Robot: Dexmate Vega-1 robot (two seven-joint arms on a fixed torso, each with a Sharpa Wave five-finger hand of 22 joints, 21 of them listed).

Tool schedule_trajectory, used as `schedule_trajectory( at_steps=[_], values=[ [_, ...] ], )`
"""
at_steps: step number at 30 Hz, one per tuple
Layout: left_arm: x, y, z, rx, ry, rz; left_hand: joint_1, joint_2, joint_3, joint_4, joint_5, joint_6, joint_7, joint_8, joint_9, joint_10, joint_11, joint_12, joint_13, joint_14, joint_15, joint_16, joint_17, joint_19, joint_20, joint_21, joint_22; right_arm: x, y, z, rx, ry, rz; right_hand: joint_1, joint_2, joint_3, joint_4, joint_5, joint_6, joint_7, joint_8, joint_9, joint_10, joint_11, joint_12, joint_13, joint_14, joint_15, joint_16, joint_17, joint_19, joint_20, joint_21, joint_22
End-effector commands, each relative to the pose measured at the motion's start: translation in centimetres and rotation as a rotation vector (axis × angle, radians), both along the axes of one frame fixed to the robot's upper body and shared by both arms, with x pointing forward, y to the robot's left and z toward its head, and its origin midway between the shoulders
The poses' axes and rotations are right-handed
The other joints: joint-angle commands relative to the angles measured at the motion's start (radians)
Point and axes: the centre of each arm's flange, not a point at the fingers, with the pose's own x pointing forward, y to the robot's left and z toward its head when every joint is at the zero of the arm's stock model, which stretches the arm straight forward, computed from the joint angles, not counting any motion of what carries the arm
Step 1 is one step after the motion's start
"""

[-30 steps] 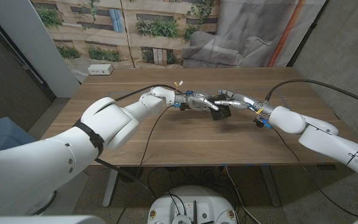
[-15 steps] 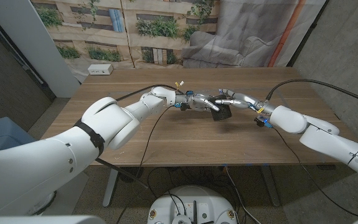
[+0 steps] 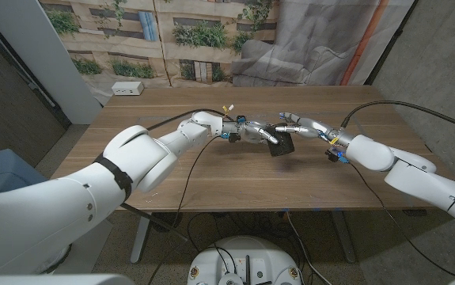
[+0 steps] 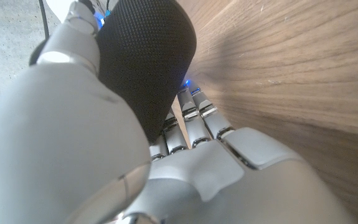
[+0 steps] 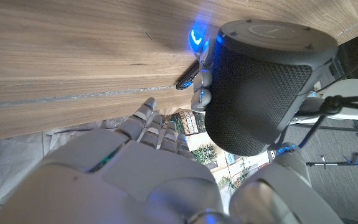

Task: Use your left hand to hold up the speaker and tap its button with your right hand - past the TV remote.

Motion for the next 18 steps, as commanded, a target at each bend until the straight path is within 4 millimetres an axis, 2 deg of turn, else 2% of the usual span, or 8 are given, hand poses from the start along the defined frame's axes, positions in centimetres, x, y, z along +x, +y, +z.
schedule_trajectory(
  at_steps=[1, 18],
  values=[
    [-0.43, 0.20, -0.16, -0.002, -0.003, -0.038, -0.001, 0.265, 0.006, -0.002, 0.004, 0.220, -0.054, 0.171, 0.001, 0.193, -0.128, 0.005, 0.128, 0.087, -0.245, 0.005, 0.007, 0.012, -0.102, 0.001, 0.006, -0.31, -0.06, -0.43, -0.001, 0.006, -0.005, -0.002, 0.012, -0.004, -0.002, 0.009, 0.006, -0.004, 0.004, 0.003, 0.002, -0.011, 0.005, 0.005, 0.003, 0.000, 0.006, 0.005, 0.010, -0.003, 0.010, 0.003],
    [-0.56, 0.34, -0.24, -0.003, -0.002, -0.050, -0.002, 0.267, 0.006, -0.001, 0.003, 0.223, -0.052, 0.175, 0.000, 0.199, -0.127, 0.002, 0.130, 0.093, -0.244, 0.003, 0.008, 0.016, -0.103, 0.001, 0.006, -0.44, -0.23, -0.96, -0.020, 0.003, -0.023, 0.000, 0.016, -0.004, -0.003, 0.013, 0.011, -0.006, 0.005, 0.003, 0.005, -0.012, 0.006, 0.005, 0.006, -0.005, 0.008, 0.004, 0.016, -0.006, 0.012, 0.003]
  ],
)
